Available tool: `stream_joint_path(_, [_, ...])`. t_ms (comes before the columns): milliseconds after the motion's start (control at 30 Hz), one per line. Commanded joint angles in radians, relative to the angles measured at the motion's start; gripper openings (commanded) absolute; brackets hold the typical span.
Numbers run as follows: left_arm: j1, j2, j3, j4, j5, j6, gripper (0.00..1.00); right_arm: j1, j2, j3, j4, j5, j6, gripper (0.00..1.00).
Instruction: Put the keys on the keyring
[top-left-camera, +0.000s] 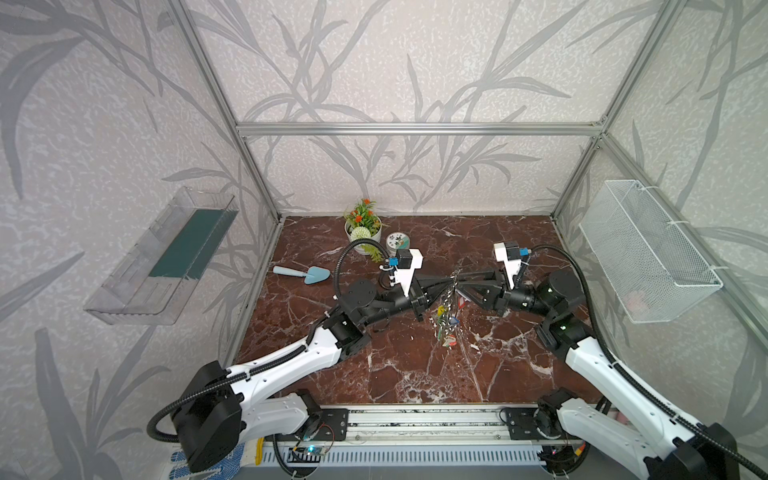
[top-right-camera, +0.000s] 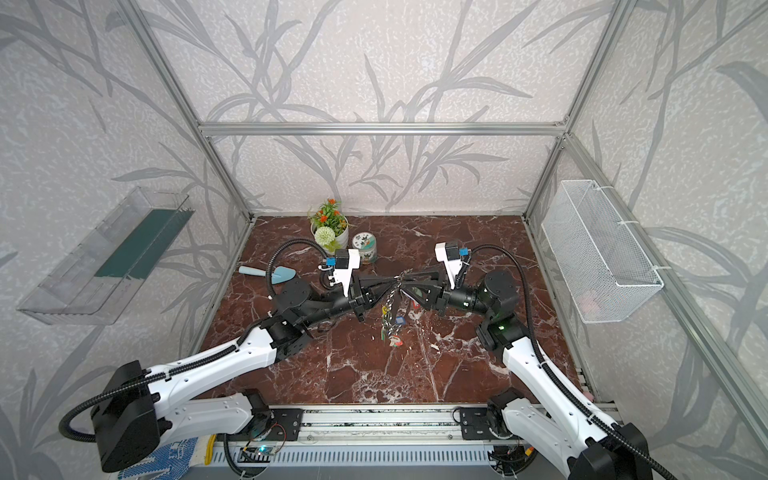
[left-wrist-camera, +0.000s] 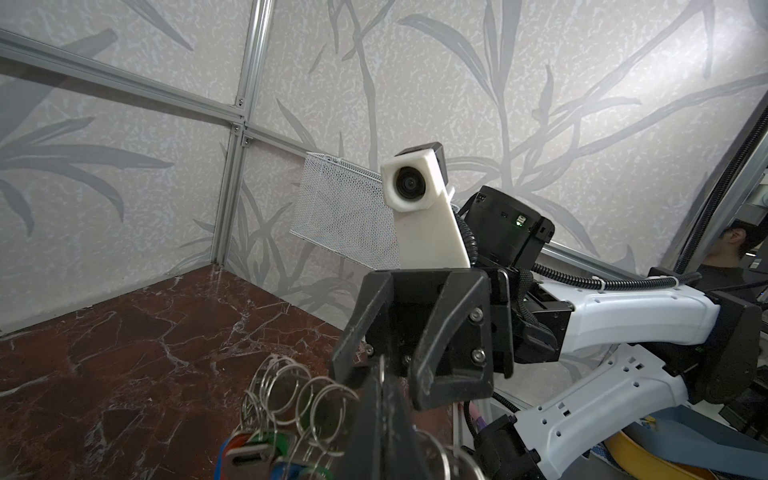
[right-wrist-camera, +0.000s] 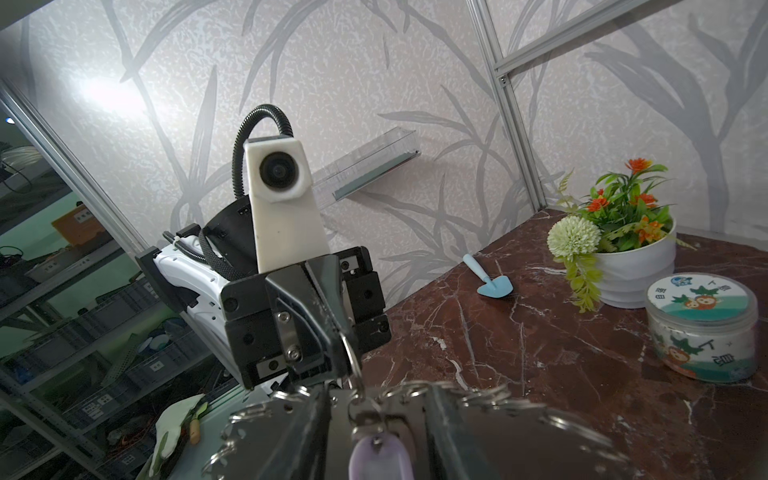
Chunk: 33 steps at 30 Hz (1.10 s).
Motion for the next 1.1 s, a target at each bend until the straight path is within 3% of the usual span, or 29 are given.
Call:
stream_joint_path(0, [-0.003,-0.039,0.003,0.104,0.006,0.002,0.00,0.013,0.009,0.031,0.052,-0.024,0.008,0.34])
stream_joint_path(800, [-0.003,-0.027,-0.016,0.076,-0.013,0.029,0.00,0.026,0.062,0.012,0.120,-0.028,0.029,0.01])
stream_joint_path(1067, [-0.001,-0.042,-0.017,0.060,-0.023,0.035,0.00,0.027,0.060,-0.004,0.119,-0.026,0.027,0.00])
